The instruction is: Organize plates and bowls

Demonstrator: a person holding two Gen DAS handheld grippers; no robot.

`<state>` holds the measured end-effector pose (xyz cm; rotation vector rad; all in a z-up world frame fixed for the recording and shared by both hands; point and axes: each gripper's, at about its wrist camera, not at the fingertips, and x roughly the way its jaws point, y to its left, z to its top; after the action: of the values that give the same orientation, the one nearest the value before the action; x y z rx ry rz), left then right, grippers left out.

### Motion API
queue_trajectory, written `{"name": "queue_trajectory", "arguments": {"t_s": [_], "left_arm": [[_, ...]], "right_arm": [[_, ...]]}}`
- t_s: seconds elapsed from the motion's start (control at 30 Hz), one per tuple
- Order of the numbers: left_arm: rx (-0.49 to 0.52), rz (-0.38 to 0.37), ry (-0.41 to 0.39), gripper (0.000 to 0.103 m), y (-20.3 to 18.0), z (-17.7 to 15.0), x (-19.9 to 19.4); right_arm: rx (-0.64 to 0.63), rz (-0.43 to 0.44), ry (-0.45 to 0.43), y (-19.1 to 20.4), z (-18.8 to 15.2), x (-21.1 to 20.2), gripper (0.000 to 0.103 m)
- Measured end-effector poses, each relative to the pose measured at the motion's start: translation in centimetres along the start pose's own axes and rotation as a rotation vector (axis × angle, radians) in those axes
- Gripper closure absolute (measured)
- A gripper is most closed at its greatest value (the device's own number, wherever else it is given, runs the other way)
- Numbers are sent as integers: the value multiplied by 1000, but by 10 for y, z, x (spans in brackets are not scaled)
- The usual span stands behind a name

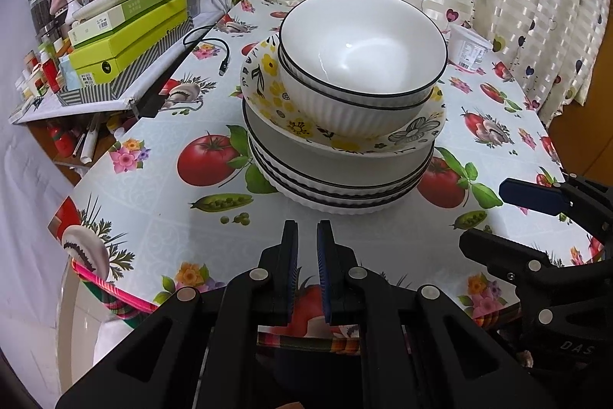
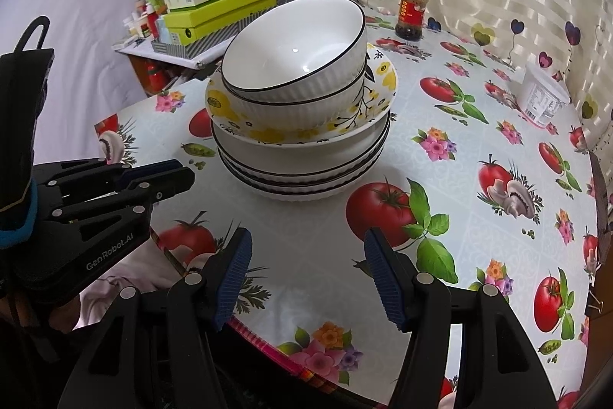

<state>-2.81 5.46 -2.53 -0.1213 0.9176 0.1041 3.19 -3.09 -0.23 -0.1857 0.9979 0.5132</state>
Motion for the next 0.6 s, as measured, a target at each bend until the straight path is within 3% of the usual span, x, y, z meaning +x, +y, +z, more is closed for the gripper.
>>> {"name": "queue_trajectory", "arguments": {"t_s": [0.6], "left_arm": [[-2,-6,8,93,-1,-2,1]], "right_arm": [[-1,0,-3,0,0,0,41]]}}
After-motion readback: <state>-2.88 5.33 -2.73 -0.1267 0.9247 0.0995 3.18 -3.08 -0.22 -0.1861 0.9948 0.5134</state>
